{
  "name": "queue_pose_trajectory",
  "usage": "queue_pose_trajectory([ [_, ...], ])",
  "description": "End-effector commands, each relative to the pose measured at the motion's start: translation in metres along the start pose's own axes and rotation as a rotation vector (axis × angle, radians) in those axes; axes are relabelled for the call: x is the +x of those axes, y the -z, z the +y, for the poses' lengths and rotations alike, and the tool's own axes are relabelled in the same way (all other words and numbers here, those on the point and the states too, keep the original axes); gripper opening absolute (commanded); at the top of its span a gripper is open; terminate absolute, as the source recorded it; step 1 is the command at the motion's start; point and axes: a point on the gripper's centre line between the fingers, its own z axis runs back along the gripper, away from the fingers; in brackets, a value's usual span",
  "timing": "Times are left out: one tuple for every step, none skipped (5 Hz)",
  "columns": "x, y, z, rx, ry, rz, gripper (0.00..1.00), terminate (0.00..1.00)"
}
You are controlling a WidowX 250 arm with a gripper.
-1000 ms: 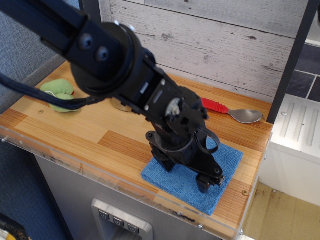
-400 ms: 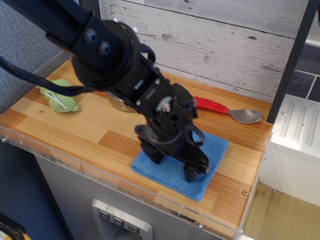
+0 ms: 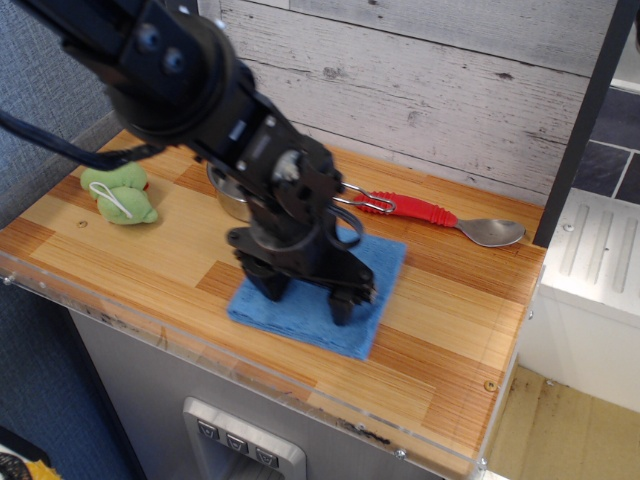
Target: Move the towel close to the toy
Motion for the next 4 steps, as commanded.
queue_pose_trajectory([
  [0.011,0.001,0.048,0.058,-0.130,-0.005,1.00,0.00],
  [0.017,0.000,0.058,0.069,-0.192,-0.004,1.00,0.00],
  [0.026,-0.001,0.066,0.078,-0.223,-0.011,1.00,0.00],
  [0.033,-0.005,0.077,0.093,-0.247,-0.020,1.00,0.00],
])
